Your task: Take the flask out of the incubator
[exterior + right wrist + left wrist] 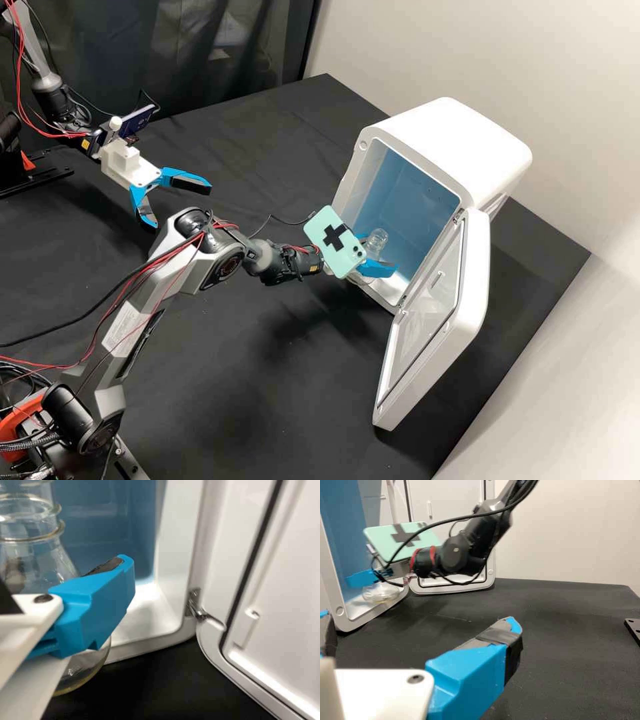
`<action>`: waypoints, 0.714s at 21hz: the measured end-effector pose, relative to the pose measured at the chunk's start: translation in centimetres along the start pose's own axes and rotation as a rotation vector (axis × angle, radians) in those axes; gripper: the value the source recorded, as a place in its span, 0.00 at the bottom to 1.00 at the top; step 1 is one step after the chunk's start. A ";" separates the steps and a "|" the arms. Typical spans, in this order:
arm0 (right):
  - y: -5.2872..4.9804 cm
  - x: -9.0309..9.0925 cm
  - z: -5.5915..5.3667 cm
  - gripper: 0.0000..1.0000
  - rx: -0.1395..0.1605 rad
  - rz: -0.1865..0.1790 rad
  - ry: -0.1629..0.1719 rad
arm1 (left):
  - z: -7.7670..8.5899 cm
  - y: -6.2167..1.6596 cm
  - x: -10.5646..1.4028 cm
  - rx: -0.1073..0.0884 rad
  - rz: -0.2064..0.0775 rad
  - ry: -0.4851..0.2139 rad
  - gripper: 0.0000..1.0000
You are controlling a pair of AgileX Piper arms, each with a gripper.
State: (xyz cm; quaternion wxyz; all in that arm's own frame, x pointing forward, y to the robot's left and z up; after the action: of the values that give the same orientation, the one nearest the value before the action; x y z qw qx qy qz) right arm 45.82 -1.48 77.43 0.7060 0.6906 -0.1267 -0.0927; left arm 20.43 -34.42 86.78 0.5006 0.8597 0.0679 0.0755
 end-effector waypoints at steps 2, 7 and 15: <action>-0.1 -1.3 0.9 0.00 0.007 -0.014 -0.009 | 0.0 0.00 0.0 0.000 0.000 0.000 1.00; -0.4 -4.2 3.0 0.00 -0.025 -0.070 0.007 | -0.4 0.11 -0.2 0.000 0.005 0.017 1.00; 1.1 -11.1 6.0 0.00 -0.012 -0.112 0.065 | -1.1 0.66 -0.7 0.015 0.024 0.041 1.00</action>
State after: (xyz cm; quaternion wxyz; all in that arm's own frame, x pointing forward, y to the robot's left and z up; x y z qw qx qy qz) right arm 33.38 -3.76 78.01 0.7077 0.6949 -0.0644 -0.1104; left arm 19.55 -33.97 87.83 0.4915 0.8625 0.0683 0.0988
